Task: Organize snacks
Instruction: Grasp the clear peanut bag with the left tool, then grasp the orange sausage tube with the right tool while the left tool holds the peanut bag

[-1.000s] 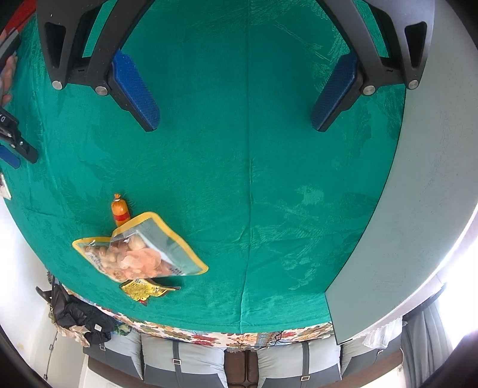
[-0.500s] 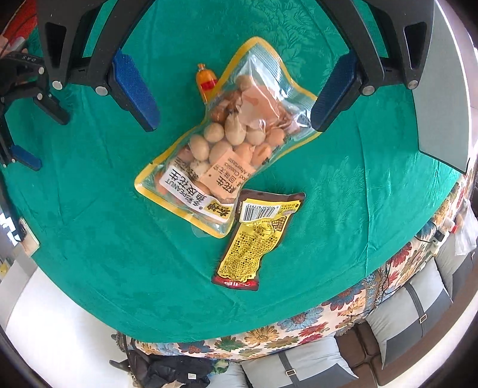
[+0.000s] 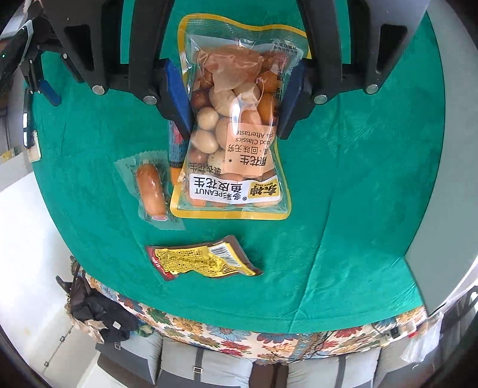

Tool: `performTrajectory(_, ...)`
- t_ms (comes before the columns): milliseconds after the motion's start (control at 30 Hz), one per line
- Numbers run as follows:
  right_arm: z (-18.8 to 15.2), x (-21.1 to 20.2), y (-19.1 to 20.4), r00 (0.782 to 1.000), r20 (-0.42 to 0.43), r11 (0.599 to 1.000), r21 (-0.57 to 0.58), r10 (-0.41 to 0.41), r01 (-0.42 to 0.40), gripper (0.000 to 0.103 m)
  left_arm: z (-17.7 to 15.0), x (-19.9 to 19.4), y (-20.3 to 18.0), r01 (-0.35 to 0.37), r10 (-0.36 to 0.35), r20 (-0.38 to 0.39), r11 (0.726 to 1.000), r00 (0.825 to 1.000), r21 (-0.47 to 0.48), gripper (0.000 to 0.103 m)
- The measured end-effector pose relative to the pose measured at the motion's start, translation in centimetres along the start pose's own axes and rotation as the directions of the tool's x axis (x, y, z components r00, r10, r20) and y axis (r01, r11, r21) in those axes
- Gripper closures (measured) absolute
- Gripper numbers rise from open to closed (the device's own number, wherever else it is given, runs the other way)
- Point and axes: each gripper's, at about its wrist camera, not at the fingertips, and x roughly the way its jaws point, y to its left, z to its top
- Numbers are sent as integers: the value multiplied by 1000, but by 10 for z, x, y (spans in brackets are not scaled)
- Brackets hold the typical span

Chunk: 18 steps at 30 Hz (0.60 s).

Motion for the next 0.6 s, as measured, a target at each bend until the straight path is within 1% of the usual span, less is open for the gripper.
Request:
performTrajectory(67, 0, 0, 0, 1000, 0, 1000, 0, 0, 0, 9, -22, -16, 17, -28, 29, 14, 999, 999, -31, 48)
performTrajectory(167, 0, 0, 0, 1000, 0, 1000, 0, 0, 0, 9, -57, -36, 41, -104, 105, 19, 992, 994, -66, 48)
performTrajectory(267, 0, 0, 0, 1000, 0, 1000, 0, 0, 0, 9, -82, -40, 61, -175, 177, 14, 981, 984, -87, 45)
performTrajectory(300, 0, 0, 0, 1000, 0, 1000, 0, 0, 0, 9, -87, -40, 65, -194, 196, 16, 977, 980, -90, 37)
performTrajectory(333, 0, 0, 0, 1000, 0, 1000, 0, 0, 0, 9, -92, -38, 70, -217, 219, 16, 972, 976, -88, 33)
performTrajectory(400, 0, 0, 0, 1000, 0, 1000, 0, 0, 0, 9, -98, -35, 71, -233, 236, 44, 970, 971, -61, 18)
performTrajectory(433, 0, 0, 0, 1000, 1, 1000, 0, 0, 0, 9, -99, -31, 70, -261, 263, 50, 964, 964, -42, 16)
performTrajectory(500, 0, 0, 0, 1000, 0, 1000, 0, 0, 0, 9, -102, -28, 70, -296, 298, 84, 955, 951, -28, 1)
performTrajectory(533, 0, 0, 0, 1000, 1, 1000, 0, 1, -1, 9, -102, -28, 74, -297, 298, 101, 955, 949, -30, 0)
performTrajectory(567, 0, 0, 0, 1000, 1, 1000, 0, 1, -1, 9, -103, -27, 78, -274, 276, 113, 961, 954, -40, 0)
performTrajectory(600, 0, 0, 0, 1000, 1, 1000, 0, 0, 0, 9, -105, -28, 81, -266, 271, 133, 963, 954, -51, 0)
